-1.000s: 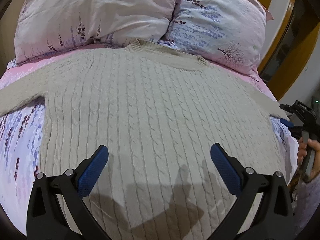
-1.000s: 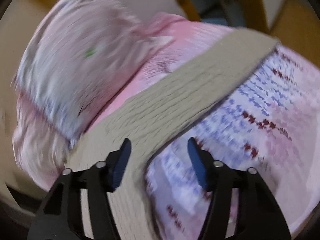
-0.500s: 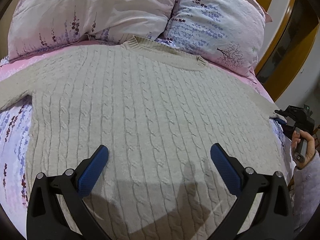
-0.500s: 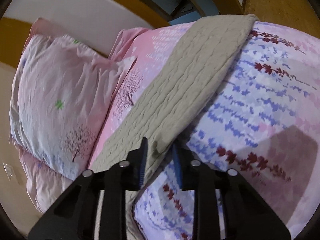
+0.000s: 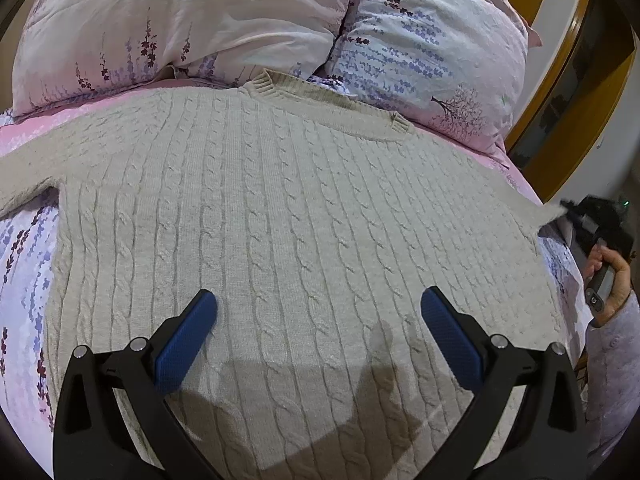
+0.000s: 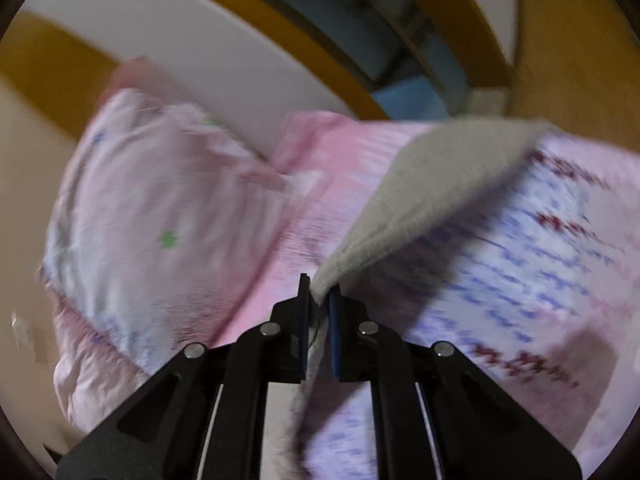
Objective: Fold small clothes
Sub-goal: 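Grasp the sleeve cuff of the beige sweater with the right gripper, then fold the held sleeve across the sweater body and open the right gripper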
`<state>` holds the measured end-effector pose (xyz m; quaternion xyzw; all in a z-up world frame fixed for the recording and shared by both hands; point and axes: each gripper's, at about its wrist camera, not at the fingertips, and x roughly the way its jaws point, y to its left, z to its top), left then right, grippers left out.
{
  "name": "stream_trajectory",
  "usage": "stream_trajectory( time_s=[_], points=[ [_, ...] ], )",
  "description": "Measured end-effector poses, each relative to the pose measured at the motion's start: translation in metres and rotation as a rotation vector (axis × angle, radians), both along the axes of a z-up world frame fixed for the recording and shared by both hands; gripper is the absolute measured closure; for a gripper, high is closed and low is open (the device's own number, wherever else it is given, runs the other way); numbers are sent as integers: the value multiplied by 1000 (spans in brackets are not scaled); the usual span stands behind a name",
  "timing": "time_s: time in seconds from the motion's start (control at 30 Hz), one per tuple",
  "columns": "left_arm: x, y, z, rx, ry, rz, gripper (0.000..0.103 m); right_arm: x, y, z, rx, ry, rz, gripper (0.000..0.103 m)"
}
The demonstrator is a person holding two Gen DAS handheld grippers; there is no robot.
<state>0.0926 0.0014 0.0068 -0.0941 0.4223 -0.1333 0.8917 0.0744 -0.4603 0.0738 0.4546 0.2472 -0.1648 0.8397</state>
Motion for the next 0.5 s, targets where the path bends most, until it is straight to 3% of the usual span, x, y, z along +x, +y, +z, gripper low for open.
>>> stream_trajectory(
  time_s=[0.2, 0.27, 0.4, 0.5],
  points=[
    [0, 0, 0, -4, 0, 1, 1, 25, 76, 48, -131, -168, 250, 95],
    [-1, 0, 1, -5, 0, 3, 1, 37, 107, 49, -137, -175, 355, 95],
    [0, 0, 1, -5, 0, 2, 1, 63, 180, 25, -112, -87, 576, 95],
    [-1, 0, 1, -9, 0, 4, 1, 75, 221, -11, -77, 48, 666, 94]
  ],
)
